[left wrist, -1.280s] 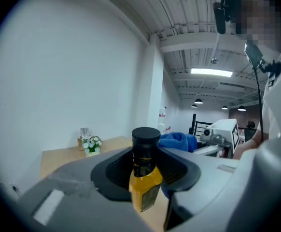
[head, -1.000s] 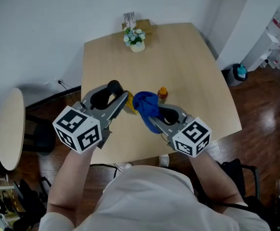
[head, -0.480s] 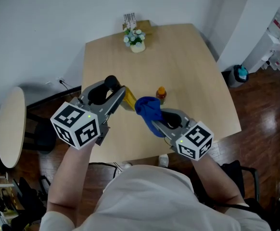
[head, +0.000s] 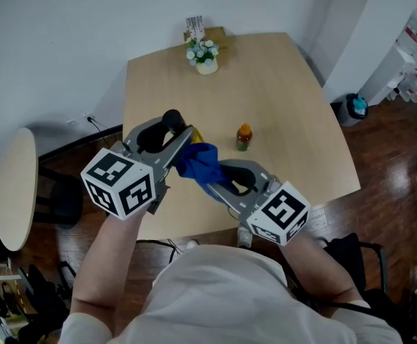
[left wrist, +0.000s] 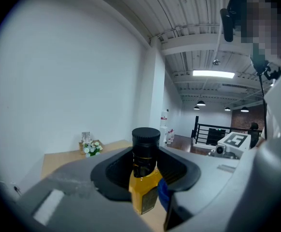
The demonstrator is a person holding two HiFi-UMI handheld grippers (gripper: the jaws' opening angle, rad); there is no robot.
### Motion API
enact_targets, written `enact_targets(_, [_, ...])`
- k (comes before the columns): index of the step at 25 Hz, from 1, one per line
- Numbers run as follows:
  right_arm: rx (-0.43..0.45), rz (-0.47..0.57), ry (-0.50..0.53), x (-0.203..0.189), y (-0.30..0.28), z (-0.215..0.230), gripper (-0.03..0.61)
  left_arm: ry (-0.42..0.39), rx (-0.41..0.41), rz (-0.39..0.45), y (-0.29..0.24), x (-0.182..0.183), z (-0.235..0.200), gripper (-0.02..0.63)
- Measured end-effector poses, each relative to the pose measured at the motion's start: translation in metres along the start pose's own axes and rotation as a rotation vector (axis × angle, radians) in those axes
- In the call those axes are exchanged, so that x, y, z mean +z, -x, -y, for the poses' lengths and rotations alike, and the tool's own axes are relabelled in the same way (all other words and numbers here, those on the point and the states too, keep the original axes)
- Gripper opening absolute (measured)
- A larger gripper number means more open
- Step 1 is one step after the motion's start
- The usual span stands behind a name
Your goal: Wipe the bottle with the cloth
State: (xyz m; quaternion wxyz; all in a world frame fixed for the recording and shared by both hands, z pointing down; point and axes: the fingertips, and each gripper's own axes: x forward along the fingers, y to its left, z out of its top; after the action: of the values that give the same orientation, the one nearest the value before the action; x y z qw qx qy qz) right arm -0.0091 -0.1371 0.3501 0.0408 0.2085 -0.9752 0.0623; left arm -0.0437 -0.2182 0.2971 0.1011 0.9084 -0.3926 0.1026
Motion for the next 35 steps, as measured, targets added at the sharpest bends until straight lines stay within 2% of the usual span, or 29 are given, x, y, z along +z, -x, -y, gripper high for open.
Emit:
enact_targets(11, [-0.033, -0.165, -0.102, -0.090, -0.027, 0.000, 0.092, -0.008, -0.023, 0.033, 0.031, 0.009, -0.009, 0.160])
enact_targets(17, [-0.049, -0.228, -0.101, -0.110, -0.026, 0.000, 0.092, -0.007, -0.043, 0.044, 0.050, 0.018, -0.022, 0.160])
enact_targets(20, [-0.101, -0.236, -0.125, -0.114, -0.012, 0.020, 0.092, -0.028, -0.055, 0.039, 0.055, 0.021, -0.020, 0.160])
enact_targets(23, [-0.183, -0.158, -0.149, -0.088, 0.000, 0.046, 0.092, -0.060, -0.080, 0.025, 0.056, 0.023, -0.016, 0.160])
enact_targets(25, [-0.202, -0.085, -0.132, -0.057, 0.001, 0.052, 0.092, -0.071, -0.100, 0.013, 0.055, 0.019, -0.012, 0.160])
enact_targets(31, [-0.138, 0.077, -0.037, 0.028, -0.008, 0.033, 0.092, -0.053, -0.161, -0.015, 0.054, -0.004, 0.016, 0.160])
enact_targets(35, [-0.090, 0.077, 0.003, 0.041, -0.018, 0.025, 0.092, -0.051, -0.195, -0.024, 0.049, -0.008, 0.030, 0.160])
